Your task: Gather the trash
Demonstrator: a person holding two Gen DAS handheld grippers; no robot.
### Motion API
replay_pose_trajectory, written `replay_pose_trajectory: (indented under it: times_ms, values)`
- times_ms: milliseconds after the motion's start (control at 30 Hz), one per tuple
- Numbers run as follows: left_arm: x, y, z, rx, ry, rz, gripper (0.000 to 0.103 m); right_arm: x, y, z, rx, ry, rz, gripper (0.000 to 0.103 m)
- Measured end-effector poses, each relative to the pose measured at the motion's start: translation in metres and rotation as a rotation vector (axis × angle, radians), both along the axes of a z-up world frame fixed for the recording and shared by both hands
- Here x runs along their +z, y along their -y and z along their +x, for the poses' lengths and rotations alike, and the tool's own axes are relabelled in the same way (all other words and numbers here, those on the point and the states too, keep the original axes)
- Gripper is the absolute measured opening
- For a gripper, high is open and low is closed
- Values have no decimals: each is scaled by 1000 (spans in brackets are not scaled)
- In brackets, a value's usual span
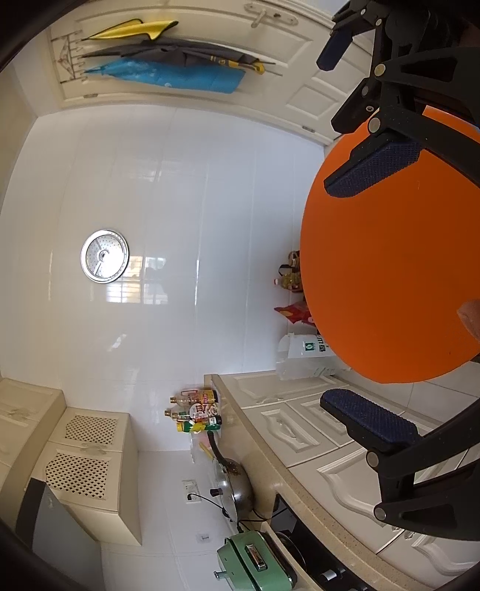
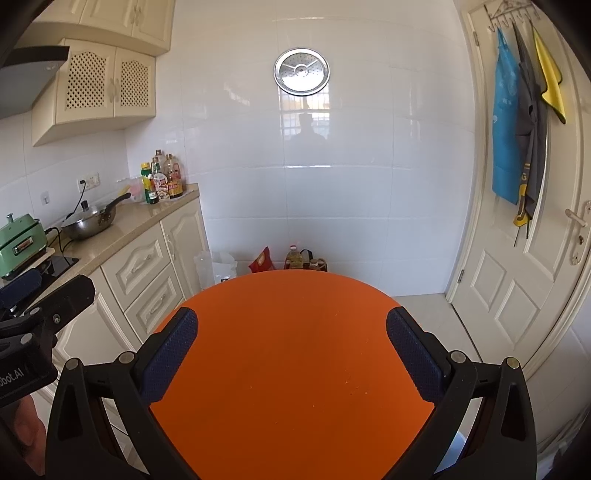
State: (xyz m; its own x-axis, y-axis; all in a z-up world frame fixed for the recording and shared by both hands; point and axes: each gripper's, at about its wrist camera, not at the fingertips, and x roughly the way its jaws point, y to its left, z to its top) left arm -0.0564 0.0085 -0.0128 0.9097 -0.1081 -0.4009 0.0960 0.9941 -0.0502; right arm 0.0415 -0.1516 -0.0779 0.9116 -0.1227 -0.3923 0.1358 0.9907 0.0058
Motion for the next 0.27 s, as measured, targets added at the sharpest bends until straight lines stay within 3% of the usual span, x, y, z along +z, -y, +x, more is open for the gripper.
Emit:
replay_pose_trajectory:
  times_ms: [267]
  values:
    - [-4,9,-4,-21,20,-6,102,-2,7,0,-8,-5,11,103]
